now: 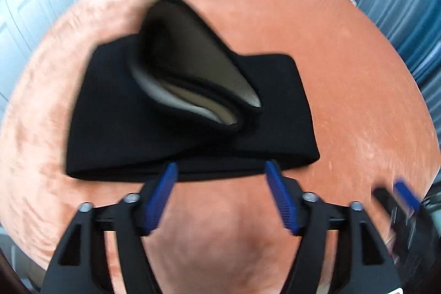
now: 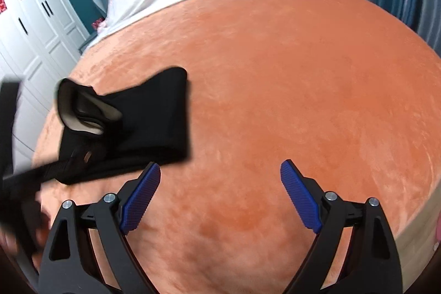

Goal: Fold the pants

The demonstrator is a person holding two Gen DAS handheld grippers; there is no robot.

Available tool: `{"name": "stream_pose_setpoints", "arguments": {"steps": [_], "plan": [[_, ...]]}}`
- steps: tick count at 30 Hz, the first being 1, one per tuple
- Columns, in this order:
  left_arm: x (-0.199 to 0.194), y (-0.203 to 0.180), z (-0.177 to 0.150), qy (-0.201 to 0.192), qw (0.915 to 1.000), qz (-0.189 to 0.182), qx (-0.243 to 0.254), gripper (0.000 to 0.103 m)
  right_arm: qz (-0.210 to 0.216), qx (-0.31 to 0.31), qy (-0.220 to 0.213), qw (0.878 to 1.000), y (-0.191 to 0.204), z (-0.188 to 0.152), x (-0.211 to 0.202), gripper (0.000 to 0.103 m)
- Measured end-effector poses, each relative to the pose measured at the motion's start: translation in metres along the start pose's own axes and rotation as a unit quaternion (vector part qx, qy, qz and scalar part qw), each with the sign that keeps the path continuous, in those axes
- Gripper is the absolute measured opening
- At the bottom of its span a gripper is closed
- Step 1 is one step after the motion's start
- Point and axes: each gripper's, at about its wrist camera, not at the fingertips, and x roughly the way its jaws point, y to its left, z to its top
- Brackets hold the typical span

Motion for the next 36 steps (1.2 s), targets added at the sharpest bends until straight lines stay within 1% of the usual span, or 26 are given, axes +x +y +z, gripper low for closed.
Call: {"name": "stream_pose_setpoints", "arguments": {"steps": [2, 3, 4, 5, 7, 10, 12, 14, 15, 16, 18, 19, 20, 21, 23, 24, 26, 27, 28, 29, 30, 31, 32, 33, 35, 36], "plan": [[-0.024, 0.016, -0.010, -0.028, 0.9993, 0.020, 0.012, 0.074, 0.028, -0.017, 0.000, 0.999, 0.017, 0.013, 0.006, 0.089], [-0.029, 0.025, -0.011, -0.033, 0.9989, 0.030, 0.012, 0.075, 0.050, -0.040, 0.007, 0.998, 0.033, 0.022, 0.015, 0.095], [-0.036, 0.038, -0.014, -0.037, 0.9981, 0.048, 0.006, 0.077, 0.068, -0.062, 0.014, 0.996, 0.048, 0.028, 0.025, 0.096], [-0.040, 0.052, -0.016, -0.038, 0.9974, 0.061, -0.001, 0.078, 0.075, -0.075, 0.018, 0.994, 0.058, 0.032, 0.032, 0.096], [-0.044, 0.081, -0.019, -0.031, 0.9957, 0.085, -0.019, 0.078, 0.078, -0.112, 0.027, 0.990, 0.085, 0.042, 0.056, 0.096], [-0.041, 0.134, -0.024, -0.009, 0.9923, 0.106, -0.063, 0.078, 0.054, -0.143, 0.031, 0.988, 0.111, 0.054, 0.087, 0.096], [-0.040, 0.159, -0.029, -0.002, 0.9903, 0.112, -0.082, 0.078, 0.051, -0.142, 0.042, 0.988, 0.121, 0.060, 0.106, 0.096], [-0.037, 0.183, -0.034, 0.007, 0.9868, 0.129, -0.097, 0.078, 0.065, -0.125, 0.066, 0.988, 0.126, 0.062, 0.124, 0.096], [-0.034, 0.193, -0.035, 0.010, 0.9862, 0.130, -0.102, 0.078, 0.067, -0.114, 0.086, 0.987, 0.128, 0.060, 0.138, 0.096], [-0.032, 0.200, -0.036, 0.012, 0.9851, 0.134, -0.108, 0.078, 0.071, -0.110, 0.114, 0.985, 0.130, 0.057, 0.152, 0.089], [-0.030, 0.210, -0.037, 0.013, 0.9836, 0.136, -0.117, 0.078, 0.066, -0.098, 0.141, 0.983, 0.134, 0.049, 0.167, 0.057], [-0.029, 0.215, -0.037, 0.014, 0.9835, 0.135, -0.119, 0.078, 0.070, -0.098, 0.137, 0.983, 0.137, 0.048, 0.166, 0.040], [-0.028, 0.218, -0.037, 0.015, 0.9832, 0.136, -0.121, 0.078, 0.079, -0.104, 0.137, 0.982, 0.143, 0.048, 0.160, 0.033], [-0.030, 0.216, -0.036, 0.016, 0.9827, 0.137, -0.123, 0.078, 0.077, -0.108, 0.125, 0.983, 0.150, 0.050, 0.146, 0.031], [-0.031, 0.220, -0.034, 0.013, 0.9824, 0.140, -0.122, 0.078, 0.078, -0.122, 0.082, 0.986, 0.160, 0.058, 0.110, 0.029], [-0.033, 0.219, -0.033, 0.010, 0.9820, 0.147, -0.117, 0.078, 0.071, -0.119, 0.053, 0.989, 0.159, 0.063, 0.084, 0.029], [-0.037, 0.214, -0.028, 0.005, 0.9829, 0.152, -0.103, 0.078, 0.048, -0.113, 0.025, 0.992, 0.149, 0.066, 0.058, 0.029], [-0.036, 0.212, -0.027, 0.005, 0.9833, 0.153, -0.098, 0.078, 0.012, -0.115, 0.018, 0.993, 0.138, 0.062, 0.055, 0.029], [-0.038, 0.207, -0.025, 0.004, 0.9847, 0.148, -0.091, 0.078, -0.023, -0.118, 0.022, 0.992, 0.128, 0.057, 0.061, 0.030], [-0.038, 0.202, -0.023, 0.003, 0.9863, 0.141, -0.085, 0.078, -0.058, -0.117, 0.054, 0.990, 0.111, 0.047, 0.086, 0.030], [-0.039, 0.196, -0.023, 0.001, 0.9871, 0.137, -0.082, 0.078, -0.066, -0.109, 0.083, 0.988, 0.099, 0.039, 0.105, 0.031], [-0.039, 0.190, -0.022, 0.001, 0.9881, 0.132, -0.078, 0.078, -0.060, -0.093, 0.111, 0.988, 0.086, 0.030, 0.121, 0.033], [-0.039, 0.183, -0.022, 0.003, 0.9890, 0.130, -0.071, 0.078, -0.047, -0.082, 0.103, 0.990, 0.079, 0.027, 0.121, 0.035], [-0.038, 0.179, -0.022, 0.006, 0.9892, 0.131, -0.067, 0.078, -0.035, -0.083, 0.085, 0.992, 0.080, 0.030, 0.108, 0.037], [-0.037, 0.167, -0.023, 0.012, 0.9893, 0.136, -0.052, 0.080, -0.033, -0.084, 0.056, 0.994, 0.083, 0.036, 0.085, 0.041], [-0.036, 0.162, -0.024, 0.016, 0.9890, 0.140, -0.046, 0.080, -0.034, -0.084, 0.034, 0.995, 0.084, 0.039, 0.072, 0.048]]}}
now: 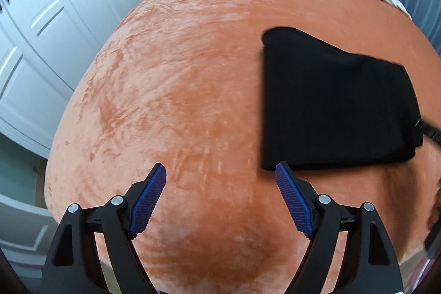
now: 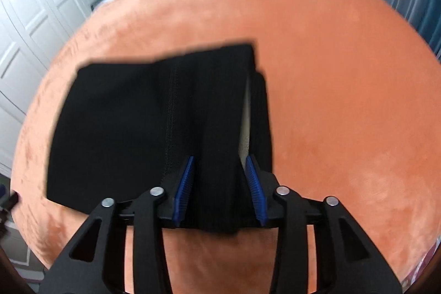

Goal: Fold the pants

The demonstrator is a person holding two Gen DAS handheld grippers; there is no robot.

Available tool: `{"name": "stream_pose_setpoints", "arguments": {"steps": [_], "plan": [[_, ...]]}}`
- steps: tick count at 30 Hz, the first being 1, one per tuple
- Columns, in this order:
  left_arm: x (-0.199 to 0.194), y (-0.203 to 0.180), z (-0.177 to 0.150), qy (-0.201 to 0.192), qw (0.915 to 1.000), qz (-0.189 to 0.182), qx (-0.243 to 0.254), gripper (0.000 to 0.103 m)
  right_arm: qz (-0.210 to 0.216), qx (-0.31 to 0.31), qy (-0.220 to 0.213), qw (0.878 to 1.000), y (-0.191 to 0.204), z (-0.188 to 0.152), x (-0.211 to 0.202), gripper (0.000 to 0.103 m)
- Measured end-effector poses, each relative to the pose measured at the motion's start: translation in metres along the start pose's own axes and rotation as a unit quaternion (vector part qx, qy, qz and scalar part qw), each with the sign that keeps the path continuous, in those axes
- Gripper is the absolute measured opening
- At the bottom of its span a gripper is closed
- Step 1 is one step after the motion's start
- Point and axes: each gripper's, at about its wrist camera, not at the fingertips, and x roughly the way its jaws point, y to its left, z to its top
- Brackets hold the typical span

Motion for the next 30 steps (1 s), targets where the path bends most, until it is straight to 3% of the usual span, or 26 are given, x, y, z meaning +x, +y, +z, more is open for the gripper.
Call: {"name": "stream_pose_setpoints", "arguments": {"steps": [2, 3, 5, 7, 9, 11, 12, 14, 15, 19, 22, 24, 26, 28, 30], "plan": [[-0.001, -0.006, -0.001, 0.000, 1.0000, -0.002, 0.007, 0.080, -0.015, -0.001, -0.037, 0.999, -0.002, 0.002, -0.022, 0.049], [-0.001, -0.010, -0.001, 0.002, 1.0000, 0.000, 0.009, 0.080, -0.002, 0.004, -0.043, 0.999, -0.006, 0.004, -0.027, 0.050], [0.001, -0.013, 0.000, 0.002, 1.0000, -0.001, 0.007, 0.080, 0.050, 0.017, -0.043, 0.998, -0.004, 0.010, -0.032, 0.043], [0.004, -0.016, 0.001, 0.007, 1.0000, -0.003, 0.000, 0.080, 0.078, -0.015, -0.023, 0.997, 0.012, 0.013, -0.022, 0.038], [0.007, -0.018, 0.001, 0.016, 0.9998, -0.011, -0.004, 0.080, 0.051, -0.060, 0.017, 0.997, 0.026, 0.010, 0.011, 0.031], [0.008, -0.019, 0.001, 0.023, 0.9996, -0.016, -0.004, 0.080, -0.006, -0.072, 0.051, 0.996, 0.013, 0.001, 0.047, 0.009], [0.009, -0.019, 0.001, 0.024, 0.9996, -0.013, 0.000, 0.080, 0.007, -0.044, 0.045, 0.998, -0.004, 0.000, 0.050, 0.003], [0.012, -0.017, 0.000, 0.022, 0.9997, -0.006, 0.008, 0.084, -0.008, 0.001, 0.037, 0.999, -0.014, 0.010, 0.036, 0.003], [0.014, -0.016, -0.001, 0.020, 0.9997, -0.003, 0.012, 0.084, -0.015, 0.010, 0.020, 1.000, -0.008, 0.017, 0.022, 0.008], [0.028, -0.017, -0.001, 0.027, 0.9995, 0.001, 0.019, 0.084, 0.101, -0.046, 0.006, 0.994, 0.065, 0.047, 0.001, 0.008], [0.032, -0.017, -0.001, 0.038, 0.9992, -0.006, 0.014, 0.084, 0.166, -0.089, 0.028, 0.982, 0.131, 0.065, 0.020, 0.008], [0.031, -0.014, -0.001, 0.035, 0.9992, -0.012, 0.014, 0.084, 0.165, -0.127, 0.047, 0.977, 0.177, 0.072, 0.050, 0.008], [0.030, -0.011, -0.001, 0.033, 0.9993, -0.012, 0.014, 0.084, 0.170, -0.141, 0.085, 0.972, 0.198, 0.081, 0.094, 0.008], [0.033, -0.003, 0.000, 0.037, 0.9992, -0.010, 0.008, 0.084, 0.135, -0.159, 0.117, 0.971, 0.219, 0.076, 0.144, 0.006], [0.038, 0.005, 0.002, 0.042, 0.9990, -0.015, 0.002, 0.084, 0.135, -0.143, 0.115, 0.974, 0.226, 0.087, 0.155, 0.006]]}}
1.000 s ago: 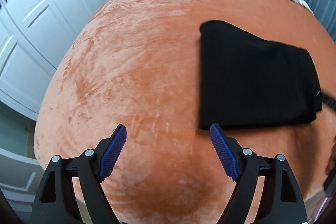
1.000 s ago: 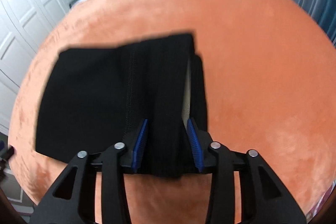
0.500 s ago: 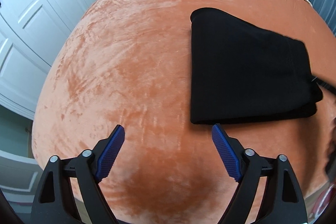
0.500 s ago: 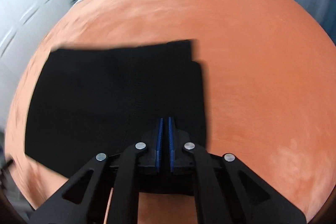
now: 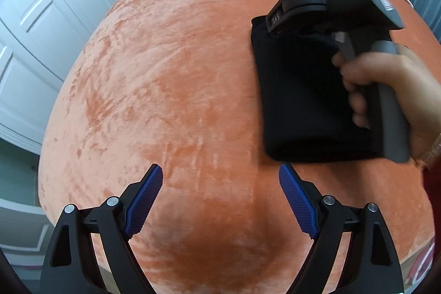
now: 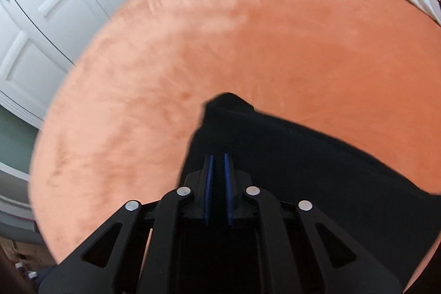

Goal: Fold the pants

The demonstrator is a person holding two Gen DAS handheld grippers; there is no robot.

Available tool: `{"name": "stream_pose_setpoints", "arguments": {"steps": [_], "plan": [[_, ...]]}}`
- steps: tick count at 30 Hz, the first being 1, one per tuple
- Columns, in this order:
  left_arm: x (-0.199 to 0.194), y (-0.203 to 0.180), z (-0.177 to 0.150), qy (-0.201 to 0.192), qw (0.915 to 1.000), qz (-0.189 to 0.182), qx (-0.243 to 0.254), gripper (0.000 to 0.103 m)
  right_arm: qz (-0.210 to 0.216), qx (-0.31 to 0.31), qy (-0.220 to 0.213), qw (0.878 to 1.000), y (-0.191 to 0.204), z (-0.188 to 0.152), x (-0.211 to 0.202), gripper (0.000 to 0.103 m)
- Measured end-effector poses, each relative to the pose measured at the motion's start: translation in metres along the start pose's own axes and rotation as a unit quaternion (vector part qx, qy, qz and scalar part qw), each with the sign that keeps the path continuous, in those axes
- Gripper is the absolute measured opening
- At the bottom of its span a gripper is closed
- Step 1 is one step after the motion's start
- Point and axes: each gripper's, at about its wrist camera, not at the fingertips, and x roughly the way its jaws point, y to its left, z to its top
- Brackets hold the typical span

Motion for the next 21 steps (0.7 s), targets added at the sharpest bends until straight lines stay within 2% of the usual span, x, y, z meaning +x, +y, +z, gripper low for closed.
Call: {"name": "stream_pose_setpoints", "arguments": {"steps": [1, 3, 6, 8, 10, 12, 15, 18, 20, 21], "plan": [[0.002, 0.003, 0.001, 0.002, 1.0000, 0.001, -0.002, 0.084, -0.002, 0.008, -0.008, 1.000, 0.003, 0.004, -0.007, 0.006], [0.004, 0.009, 0.002, 0.003, 1.0000, 0.001, -0.004, 0.084, -0.004, 0.001, -0.055, 0.998, 0.011, 0.002, -0.041, 0.010], [0.007, 0.013, 0.004, 0.002, 1.0000, -0.001, -0.003, 0.084, -0.053, -0.007, -0.101, 0.993, 0.000, -0.025, -0.085, 0.010], [0.006, 0.014, 0.004, -0.001, 1.0000, -0.002, 0.000, 0.084, -0.079, 0.015, -0.103, 0.991, -0.020, -0.048, -0.094, 0.010], [0.001, 0.010, 0.003, -0.007, 1.0000, -0.003, 0.004, 0.084, -0.109, 0.062, -0.099, 0.987, -0.053, -0.083, -0.107, 0.011], [-0.003, 0.004, 0.002, -0.012, 0.9999, -0.007, 0.010, 0.084, -0.117, 0.100, -0.103, 0.983, -0.074, -0.110, -0.123, 0.011], [-0.009, -0.009, 0.001, -0.016, 0.9996, -0.006, 0.023, 0.084, -0.133, 0.119, -0.095, 0.979, -0.099, -0.143, -0.140, 0.011], [-0.015, -0.025, 0.000, -0.024, 0.9991, -0.001, 0.036, 0.084, -0.139, 0.139, -0.078, 0.977, -0.122, -0.168, -0.146, 0.012], [-0.016, -0.033, 0.000, -0.019, 0.9991, -0.003, 0.038, 0.086, -0.122, 0.152, -0.079, 0.978, -0.134, -0.182, -0.155, 0.011], [-0.015, -0.035, 0.001, -0.014, 0.9992, -0.010, 0.035, 0.086, -0.118, 0.159, -0.083, 0.977, -0.138, -0.189, -0.159, 0.017]]}}
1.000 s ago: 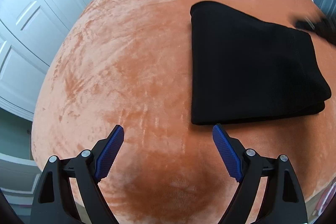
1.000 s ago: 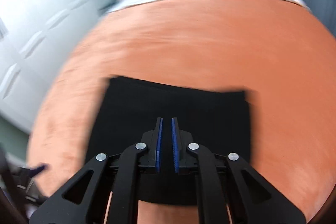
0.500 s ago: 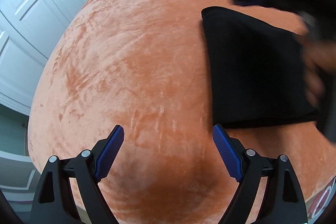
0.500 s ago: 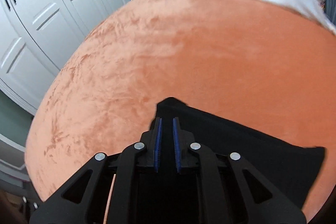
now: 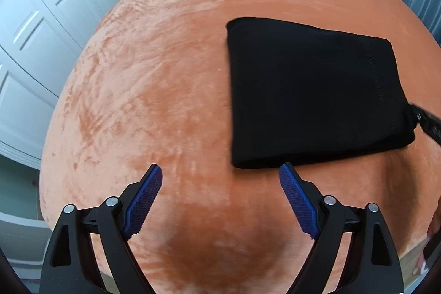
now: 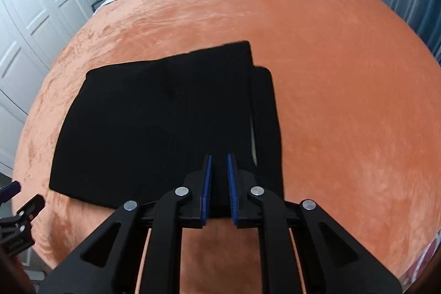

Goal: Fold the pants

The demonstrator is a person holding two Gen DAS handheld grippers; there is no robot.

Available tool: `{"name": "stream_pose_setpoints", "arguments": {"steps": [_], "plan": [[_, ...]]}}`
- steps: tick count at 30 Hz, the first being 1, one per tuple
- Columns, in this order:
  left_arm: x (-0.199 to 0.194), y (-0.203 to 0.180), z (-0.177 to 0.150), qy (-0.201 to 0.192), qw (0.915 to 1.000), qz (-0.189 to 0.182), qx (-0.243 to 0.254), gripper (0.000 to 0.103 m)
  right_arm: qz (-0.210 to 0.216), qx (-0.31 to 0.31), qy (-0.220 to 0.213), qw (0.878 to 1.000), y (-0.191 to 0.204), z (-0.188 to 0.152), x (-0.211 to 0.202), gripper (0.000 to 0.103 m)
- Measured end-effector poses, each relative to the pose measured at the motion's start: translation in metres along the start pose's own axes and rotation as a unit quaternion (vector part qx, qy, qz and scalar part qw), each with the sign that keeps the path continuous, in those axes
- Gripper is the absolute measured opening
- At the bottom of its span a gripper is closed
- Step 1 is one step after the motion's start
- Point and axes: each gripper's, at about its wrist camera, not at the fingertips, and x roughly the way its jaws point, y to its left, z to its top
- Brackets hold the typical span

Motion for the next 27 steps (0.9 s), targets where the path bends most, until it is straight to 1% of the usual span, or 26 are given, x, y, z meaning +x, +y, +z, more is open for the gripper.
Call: {"name": "stream_pose_setpoints", "arguments": {"steps": [1, 2, 3, 4, 5, 7, 9, 11, 12, 13, 14, 15, 16, 17, 18, 19, 20, 21, 22, 23, 24, 25, 26, 27], "plan": [[0.004, 0.000, 0.002, 0.011, 0.9998, -0.017, -0.009, 0.086, -0.004, 0.005, -0.003, 1.000, -0.004, -0.003, -0.003, 0.036], [0.007, 0.001, 0.004, 0.022, 0.9991, -0.031, -0.019, 0.086, -0.012, 0.012, -0.011, 1.000, -0.013, -0.009, -0.009, 0.048], [0.012, 0.004, 0.005, 0.033, 0.9977, -0.050, -0.032, 0.086, -0.013, 0.015, -0.016, 1.000, -0.018, -0.014, -0.012, 0.064], [0.020, 0.007, 0.008, 0.047, 0.9954, -0.065, -0.052, 0.086, -0.013, 0.018, -0.018, 1.000, -0.021, -0.017, -0.015, 0.064], [0.024, 0.010, 0.010, 0.053, 0.9942, -0.066, -0.066, 0.086, -0.010, 0.022, -0.020, 0.999, -0.025, -0.020, -0.017, 0.064], [0.037, 0.014, 0.016, 0.060, 0.9924, -0.057, -0.091, 0.086, 0.016, 0.035, -0.020, 0.999, -0.030, -0.021, -0.019, 0.064], [0.048, 0.015, 0.021, 0.066, 0.9905, -0.063, -0.102, 0.086, 0.030, 0.034, -0.014, 0.999, -0.031, -0.019, -0.014, 0.064], [0.061, 0.014, 0.026, 0.083, 0.9874, -0.070, -0.115, 0.086, 0.040, 0.021, -0.002, 0.999, -0.026, -0.016, -0.003, 0.064], [0.067, 0.011, 0.029, 0.085, 0.9861, -0.081, -0.117, 0.086, 0.056, 0.016, 0.007, 0.998, -0.021, -0.014, 0.008, 0.064], [0.070, 0.009, 0.030, 0.090, 0.9859, -0.078, -0.117, 0.086, 0.068, 0.014, 0.011, 0.998, -0.018, -0.014, 0.013, 0.060], [0.072, 0.008, 0.031, 0.093, 0.9860, -0.074, -0.118, 0.086, 0.059, 0.004, 0.007, 0.998, -0.012, -0.013, 0.017, 0.057], [0.072, 0.005, 0.032, 0.092, 0.9864, -0.074, -0.114, 0.086, 0.053, -0.005, 0.003, 0.999, -0.009, -0.013, 0.017, 0.037], [0.071, 0.003, 0.034, 0.094, 0.9871, -0.069, -0.110, 0.086, 0.065, -0.008, -0.003, 0.998, -0.009, -0.011, 0.011, 0.030], [0.068, 0.001, 0.036, 0.089, 0.9879, -0.070, -0.106, 0.086, 0.074, 0.000, -0.017, 0.997, -0.012, -0.009, 0.000, 0.026], [0.063, 0.000, 0.038, 0.078, 0.9892, -0.074, -0.099, 0.086, 0.080, 0.002, -0.032, 0.996, -0.017, -0.008, -0.015, 0.014], [0.061, -0.003, 0.039, 0.072, 0.9900, -0.078, -0.093, 0.087, 0.075, 0.006, -0.048, 0.996, -0.023, -0.009, -0.027, 0.012], [0.059, -0.005, 0.039, 0.068, 0.9903, -0.085, -0.087, 0.087, 0.072, 0.011, -0.052, 0.996, -0.029, -0.011, -0.031, 0.012], [0.059, -0.009, 0.039, 0.065, 0.9905, -0.091, -0.080, 0.087, 0.066, 0.010, -0.040, 0.997, -0.037, -0.015, -0.024, 0.012], [0.063, -0.015, 0.039, 0.068, 0.9913, -0.087, -0.072, 0.087, 0.057, 0.000, -0.015, 0.998, -0.041, -0.020, -0.009, 0.015], [0.067, -0.019, 0.039, 0.072, 0.9921, -0.078, -0.067, 0.087, 0.047, -0.009, 0.023, 0.999, -0.044, -0.026, 0.010, 0.020], [0.072, -0.023, 0.038, 0.076, 0.9929, -0.067, -0.063, 0.087, 0.050, 0.000, 0.031, 0.998, -0.047, -0.032, 0.014, 0.024], [0.074, -0.025, 0.037, 0.079, 0.9935, -0.056, -0.059, 0.087, 0.058, 0.007, 0.017, 0.998, -0.050, -0.035, 0.006, 0.027], [0.072, -0.024, 0.036, 0.071, 0.9941, -0.054, -0.062, 0.087, 0.052, 0.003, 0.003, 0.999, -0.051, -0.037, -0.003, 0.032], [0.071, -0.023, 0.036, 0.064, 0.9944, -0.052, -0.065, 0.087, 0.027, -0.004, -0.012, 1.000, -0.051, -0.040, -0.012, 0.050]]}}
